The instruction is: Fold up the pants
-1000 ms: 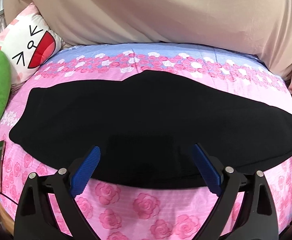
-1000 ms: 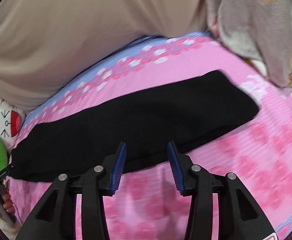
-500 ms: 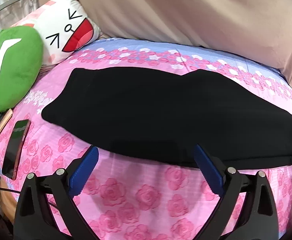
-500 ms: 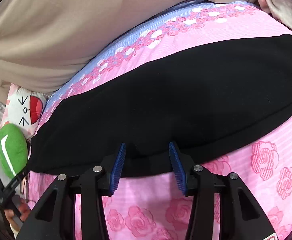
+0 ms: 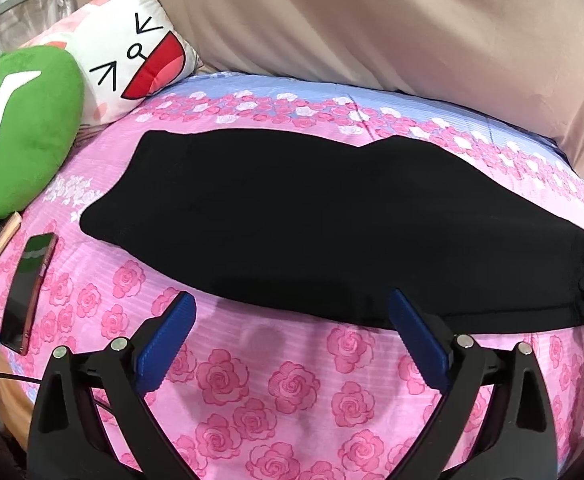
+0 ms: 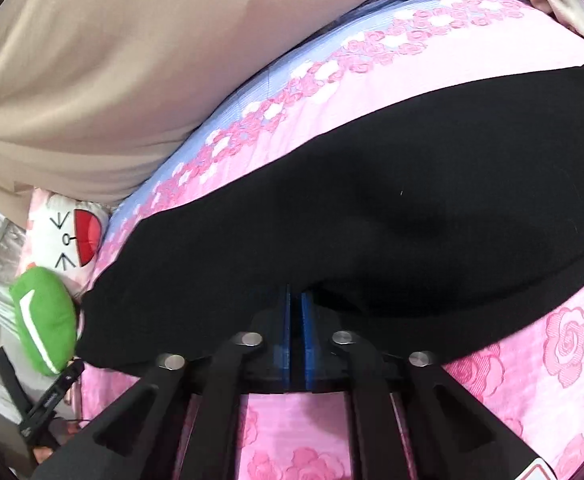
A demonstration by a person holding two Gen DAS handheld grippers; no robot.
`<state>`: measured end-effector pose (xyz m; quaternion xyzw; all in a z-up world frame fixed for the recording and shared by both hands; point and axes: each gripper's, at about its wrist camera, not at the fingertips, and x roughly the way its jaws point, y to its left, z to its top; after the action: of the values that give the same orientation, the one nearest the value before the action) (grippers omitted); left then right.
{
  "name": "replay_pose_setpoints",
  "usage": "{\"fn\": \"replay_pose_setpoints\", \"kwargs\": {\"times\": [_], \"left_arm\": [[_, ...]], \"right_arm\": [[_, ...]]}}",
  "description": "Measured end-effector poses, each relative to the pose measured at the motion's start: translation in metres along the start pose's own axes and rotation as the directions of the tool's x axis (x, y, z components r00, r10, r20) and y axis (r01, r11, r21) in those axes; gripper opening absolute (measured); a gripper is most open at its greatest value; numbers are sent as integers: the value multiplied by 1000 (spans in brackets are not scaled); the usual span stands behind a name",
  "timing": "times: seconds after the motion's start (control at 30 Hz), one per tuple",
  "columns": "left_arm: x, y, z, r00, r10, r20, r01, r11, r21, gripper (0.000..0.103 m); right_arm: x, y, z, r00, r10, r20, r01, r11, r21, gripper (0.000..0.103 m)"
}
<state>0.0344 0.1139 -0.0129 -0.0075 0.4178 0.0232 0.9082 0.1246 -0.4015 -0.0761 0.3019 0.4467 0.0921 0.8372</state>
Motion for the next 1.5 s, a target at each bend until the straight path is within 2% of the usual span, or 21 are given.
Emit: {"fn": "replay_pose_setpoints", "kwargs": {"times": [0.1,0.2,0.27,0.33,0.37,0.43,0.53,0.63,0.8,0.87,0.93,1.0,1.03,1.07,1.1,1.17,1.23,1.3,1.37,1.43,1.5], "left_arm": [[-5,7,-1,1000,19,9,-19,1000,-5,96],[7,15,-1,999,45,-15,-45,999,-28,97],[13,15,1,998,50,-41,-52,998,-35,97],[11,13,2,999,40,-33,-41,999,-27,97],[8,11,2,999,39,-24,-39,999,-16,97],[6,6,3,999,49,-12,-48,999,6,97],[9,-3,4,999,46,-18,-46,999,16,97],[10,-18,6,999,41,-25,-41,999,36,97],[4,-45,8,999,41,-20,-40,997,72,97],[3,-54,10,998,54,-19,-53,995,81,97],[3,-59,11,998,60,-18,-58,995,85,97],[2,-64,13,998,64,-16,-62,994,91,97],[3,-67,13,998,65,-16,-63,993,97,97],[3,-70,14,998,65,-17,-63,993,102,97],[4,-73,14,998,66,-17,-63,992,106,97],[5,-79,14,998,65,-20,-62,991,117,97],[6,-85,14,998,60,-20,-57,990,126,97],[6,-89,13,998,60,-21,-57,989,134,97],[6,-91,13,998,61,-23,-57,989,139,97],[4,-91,13,998,62,-17,-59,989,139,97],[4,-90,13,998,65,-17,-62,988,138,97]], "right_arm": [[-27,0,-14,1000,-20,24,21,998,-51,5],[-12,-25,-26,997,-63,-44,61,998,-34,4],[-23,-25,-26,997,-73,-30,71,997,-39,13],[-45,-27,-23,992,-121,22,122,991,-55,39],[-65,-34,-18,987,-140,73,144,988,-51,42],[-92,-58,-6,970,-200,139,204,979,-16,50],[-128,-121,25,901,-364,236,348,931,106,53],[-135,-164,50,871,-429,240,398,902,167,53],[-113,-201,80,876,-430,216,413,903,123,53],[-107,-191,85,861,-459,220,454,888,76,41],[-110,-194,87,869,-445,215,442,895,62,19],[-118,-201,92,863,-449,232,448,892,61,23],[-122,-203,93,852,-463,243,463,884,62,45],[-122,-207,93,851,-474,225,473,879,62,57],[-122,-208,93,848,-481,224,481,875,59,62],[-118,-207,89,832,-512,216,520,854,19,62],[-112,-207,85,840,-504,202,516,857,-8,54],[-108,-203,83,821,-531,208,548,836,-30,45],[-112,-198,82,805,-548,227,570,821,-40,44],[-124,-196,81,809,-523,267,548,836,-24,46],[-131,-192,80,829,-486,277,514,857,-34,45]]}}
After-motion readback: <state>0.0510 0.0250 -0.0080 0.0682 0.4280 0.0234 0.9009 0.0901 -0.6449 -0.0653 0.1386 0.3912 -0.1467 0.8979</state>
